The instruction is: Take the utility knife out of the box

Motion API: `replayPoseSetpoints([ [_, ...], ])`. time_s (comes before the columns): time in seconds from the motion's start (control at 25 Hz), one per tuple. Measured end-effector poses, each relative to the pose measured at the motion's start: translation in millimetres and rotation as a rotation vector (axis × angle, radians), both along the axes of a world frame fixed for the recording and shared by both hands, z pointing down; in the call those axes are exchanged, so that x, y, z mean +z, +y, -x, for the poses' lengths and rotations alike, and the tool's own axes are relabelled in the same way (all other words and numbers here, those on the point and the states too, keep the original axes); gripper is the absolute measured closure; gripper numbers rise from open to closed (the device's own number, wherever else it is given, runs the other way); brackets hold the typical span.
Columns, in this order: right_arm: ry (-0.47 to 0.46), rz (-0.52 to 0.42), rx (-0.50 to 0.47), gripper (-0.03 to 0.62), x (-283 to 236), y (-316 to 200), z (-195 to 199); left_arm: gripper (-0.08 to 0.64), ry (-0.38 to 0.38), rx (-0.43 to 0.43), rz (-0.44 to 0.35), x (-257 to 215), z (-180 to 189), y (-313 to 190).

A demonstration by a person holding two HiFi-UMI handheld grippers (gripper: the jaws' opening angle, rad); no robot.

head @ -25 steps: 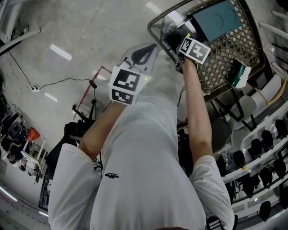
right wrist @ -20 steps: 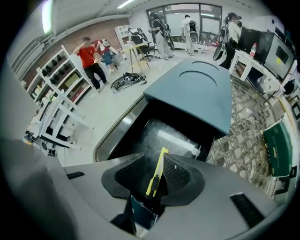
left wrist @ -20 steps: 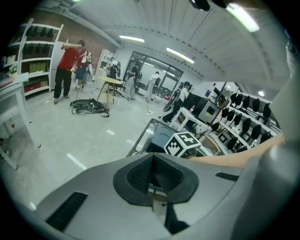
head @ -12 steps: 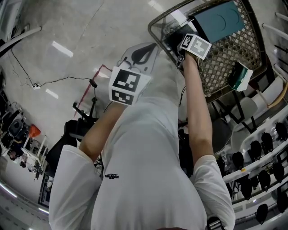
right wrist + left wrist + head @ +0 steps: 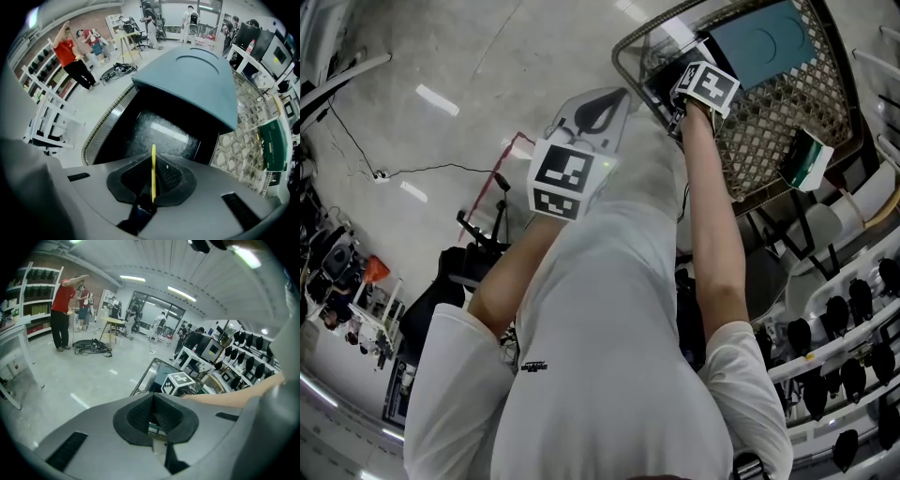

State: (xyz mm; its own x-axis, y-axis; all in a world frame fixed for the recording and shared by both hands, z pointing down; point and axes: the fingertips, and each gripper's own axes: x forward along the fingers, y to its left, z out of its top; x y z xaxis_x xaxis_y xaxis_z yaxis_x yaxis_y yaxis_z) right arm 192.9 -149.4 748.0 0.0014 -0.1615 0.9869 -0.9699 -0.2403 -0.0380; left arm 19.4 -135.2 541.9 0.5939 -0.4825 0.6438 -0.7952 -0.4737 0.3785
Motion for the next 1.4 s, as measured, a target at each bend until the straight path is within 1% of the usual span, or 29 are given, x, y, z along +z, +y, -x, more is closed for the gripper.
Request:
replayPoseSetpoints([
  [0.32,-0.03,0.012,0.021,0.577,-1,3,0,0.56,0.0,-0.002,-0.017,-7,2,3],
  [0.52,-0.048,-0.016,0.039,0.577,-10,5,-1,0.56,0.018,-0.007,-0.033,-18,0,3],
  [0.84,-0.076,-0.103,0.062,0.577,-48,7,4,0.56,0.035,0.017,-0.067,-35,0,15],
  [1.16,-0.109,-0.215,0.089,0.577,-100,18,10,0.56,0.054,0.056,-0.111,-56,0,33],
  [1.4,-0.126,-0.295,0.088,0.577,-141,31,14,0.56,0.065,0.066,-0.137,-73,8,49],
])
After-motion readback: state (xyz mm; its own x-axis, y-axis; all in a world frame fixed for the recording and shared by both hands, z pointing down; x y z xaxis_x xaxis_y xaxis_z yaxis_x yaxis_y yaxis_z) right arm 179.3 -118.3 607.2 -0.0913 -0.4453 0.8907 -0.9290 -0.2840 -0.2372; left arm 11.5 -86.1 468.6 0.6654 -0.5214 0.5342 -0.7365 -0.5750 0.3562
